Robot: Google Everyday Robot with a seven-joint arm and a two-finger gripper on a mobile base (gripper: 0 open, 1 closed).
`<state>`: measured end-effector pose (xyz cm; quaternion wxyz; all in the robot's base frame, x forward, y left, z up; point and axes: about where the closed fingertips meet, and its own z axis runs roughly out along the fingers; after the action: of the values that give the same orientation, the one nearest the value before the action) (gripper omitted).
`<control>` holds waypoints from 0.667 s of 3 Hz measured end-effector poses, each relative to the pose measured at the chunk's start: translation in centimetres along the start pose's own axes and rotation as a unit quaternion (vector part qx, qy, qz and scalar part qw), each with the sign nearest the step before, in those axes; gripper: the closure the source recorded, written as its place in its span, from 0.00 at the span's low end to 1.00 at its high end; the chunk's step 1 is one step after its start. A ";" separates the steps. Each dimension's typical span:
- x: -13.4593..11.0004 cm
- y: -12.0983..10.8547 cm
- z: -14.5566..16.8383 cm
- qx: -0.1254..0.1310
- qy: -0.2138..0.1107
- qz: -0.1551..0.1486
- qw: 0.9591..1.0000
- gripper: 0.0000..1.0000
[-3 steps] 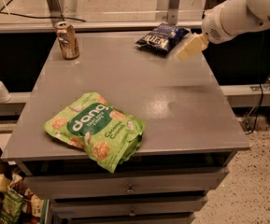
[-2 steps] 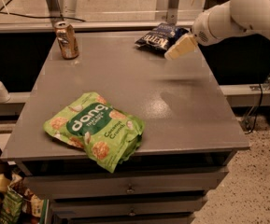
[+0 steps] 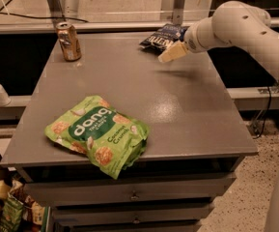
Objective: Move blue chip bag near orange can
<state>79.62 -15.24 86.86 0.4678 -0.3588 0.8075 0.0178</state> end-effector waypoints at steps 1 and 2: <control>0.4 0.2 1.9 -0.003 0.002 0.012 1.000 0.00; 0.4 0.1 4.1 -0.008 0.001 0.035 0.999 0.00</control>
Offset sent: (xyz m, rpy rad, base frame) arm 0.0663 0.0202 -0.0396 0.1486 0.0606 -0.0803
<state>82.49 -13.87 84.22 0.4634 -0.3336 0.8200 0.0404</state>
